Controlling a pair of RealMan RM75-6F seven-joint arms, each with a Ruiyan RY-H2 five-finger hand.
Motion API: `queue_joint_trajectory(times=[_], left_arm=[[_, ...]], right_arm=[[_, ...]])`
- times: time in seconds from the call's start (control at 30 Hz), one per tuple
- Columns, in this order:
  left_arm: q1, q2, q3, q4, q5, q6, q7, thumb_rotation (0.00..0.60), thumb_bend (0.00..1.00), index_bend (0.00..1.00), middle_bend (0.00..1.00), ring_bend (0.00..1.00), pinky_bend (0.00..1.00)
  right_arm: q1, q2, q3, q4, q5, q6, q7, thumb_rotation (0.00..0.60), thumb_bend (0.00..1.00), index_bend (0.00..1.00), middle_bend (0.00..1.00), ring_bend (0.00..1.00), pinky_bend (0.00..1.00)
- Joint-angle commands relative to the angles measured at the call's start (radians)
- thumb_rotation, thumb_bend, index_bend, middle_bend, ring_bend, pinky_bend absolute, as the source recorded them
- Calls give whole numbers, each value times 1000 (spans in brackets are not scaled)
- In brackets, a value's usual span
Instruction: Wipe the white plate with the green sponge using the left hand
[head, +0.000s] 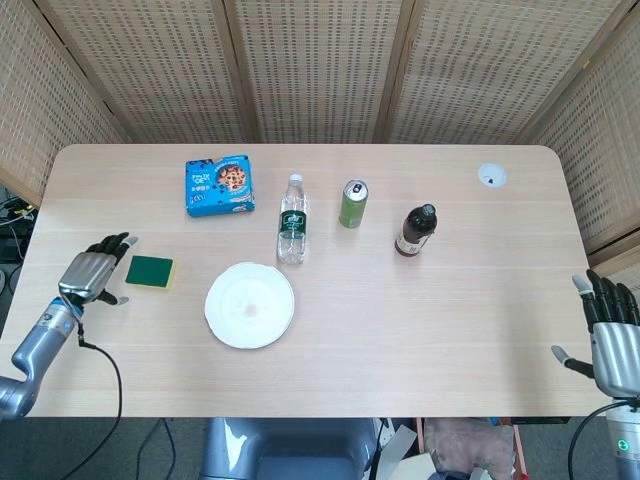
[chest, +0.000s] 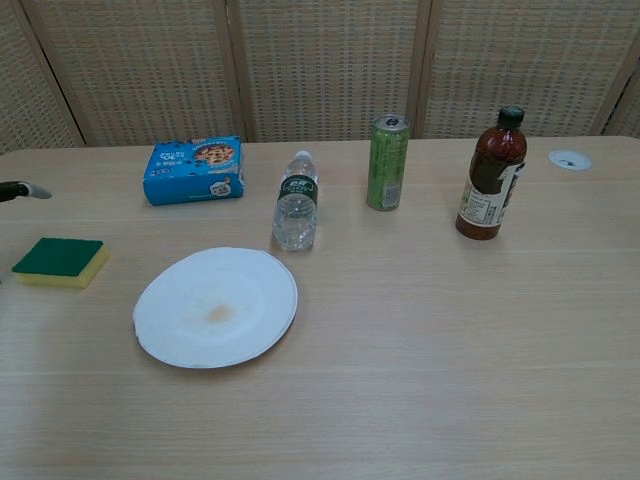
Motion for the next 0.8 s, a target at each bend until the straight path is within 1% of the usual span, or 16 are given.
queue_joint_trajectory(times=[0.03, 0.13, 0.33, 0.43, 0.7, 0.8], left_arm=[[-29, -42, 3, 43, -7, -37, 1, 600, 3, 91, 14, 18, 201], [-43, -71, -1, 78, -14, -46, -5, 600, 28, 164, 71, 58, 239], [-74, -125, -4, 151, -24, -73, -1, 600, 34, 277, 170, 116, 246], [-93, -148, -6, 178, -30, -95, 14, 600, 34, 295, 184, 122, 245], [-118, -193, -9, 224, -44, -125, 31, 600, 41, 295, 183, 122, 247], [-125, -201, -7, 229, -46, -137, 28, 600, 44, 295, 186, 141, 286]], right_arm=[[2, -3, 0, 3, 4, -5, -6, 600, 0, 35, 0, 0, 0], [4, -5, 3, 6, 9, -8, -9, 600, 0, 35, 0, 0, 0], [7, -4, 8, 11, 22, -16, -2, 600, 0, 35, 0, 0, 0], [9, -4, 10, 15, 30, -22, 0, 600, 0, 35, 0, 0, 0], [11, -4, 12, 17, 38, -29, 3, 600, 0, 35, 0, 0, 0], [12, -3, 13, 17, 41, -32, 7, 600, 0, 35, 0, 0, 0]])
